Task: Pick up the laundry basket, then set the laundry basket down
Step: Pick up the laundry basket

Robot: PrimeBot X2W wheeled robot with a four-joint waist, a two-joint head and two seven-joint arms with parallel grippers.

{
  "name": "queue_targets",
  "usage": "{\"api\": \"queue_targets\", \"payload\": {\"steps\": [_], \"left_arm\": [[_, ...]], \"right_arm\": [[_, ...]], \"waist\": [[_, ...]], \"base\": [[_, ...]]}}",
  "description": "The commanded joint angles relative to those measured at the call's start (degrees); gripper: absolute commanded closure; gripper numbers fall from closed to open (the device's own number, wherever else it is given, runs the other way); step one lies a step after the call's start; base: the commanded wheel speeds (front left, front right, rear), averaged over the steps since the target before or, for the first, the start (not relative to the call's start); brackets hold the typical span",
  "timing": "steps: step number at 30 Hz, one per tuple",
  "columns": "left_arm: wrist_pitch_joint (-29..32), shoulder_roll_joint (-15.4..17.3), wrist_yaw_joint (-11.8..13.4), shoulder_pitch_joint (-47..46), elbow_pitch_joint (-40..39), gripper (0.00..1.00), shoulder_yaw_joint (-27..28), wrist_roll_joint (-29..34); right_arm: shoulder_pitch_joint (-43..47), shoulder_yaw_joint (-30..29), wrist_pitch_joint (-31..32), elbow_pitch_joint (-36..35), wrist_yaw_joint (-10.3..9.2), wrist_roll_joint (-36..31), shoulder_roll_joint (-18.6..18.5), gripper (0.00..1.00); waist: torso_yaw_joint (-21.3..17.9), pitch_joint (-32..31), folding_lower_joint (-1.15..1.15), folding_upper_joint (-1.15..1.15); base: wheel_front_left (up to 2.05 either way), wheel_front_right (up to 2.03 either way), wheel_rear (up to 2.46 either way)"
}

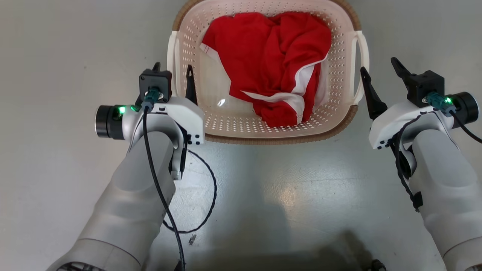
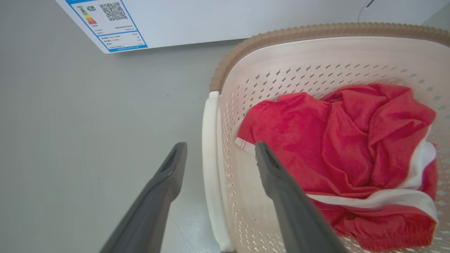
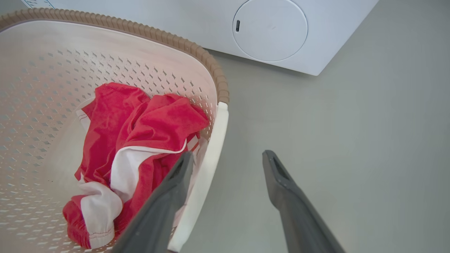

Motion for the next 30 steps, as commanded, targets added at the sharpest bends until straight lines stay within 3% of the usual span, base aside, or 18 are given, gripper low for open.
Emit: {"api": "queue_targets", "payload": {"steps": [1, 15, 30], "left_arm": [[-0.35, 1.03, 0.84, -0.34, -0.49, 0.0, 0.64, -0.59], [-0.35, 1.03, 2.07, -4.73, 2.5, 0.0, -2.66, -2.66], [-0.35, 1.03, 1.97, -9.78, 7.36, 0.0, -4.77, -4.87]], "right_arm": [[1.13, 1.19, -0.78, -0.85, 0.35, 0.45, 0.3, 0.0], [-2.06, 2.06, -0.78, 0.36, 0.35, 1.48, 1.38, 0.0], [-6.78, 3.44, -0.78, 6.83, 0.35, 3.29, 3.16, 0.0]], "waist": [[0.08, 0.64, 0.0, 0.0], [0.42, 4.9, 0.0, 0.0], [-0.14, 6.46, 0.0, 0.0]], "base": [[0.0, 0.0, 0.0], [0.0, 0.0, 0.0], [0.0, 0.0, 0.0]]}}
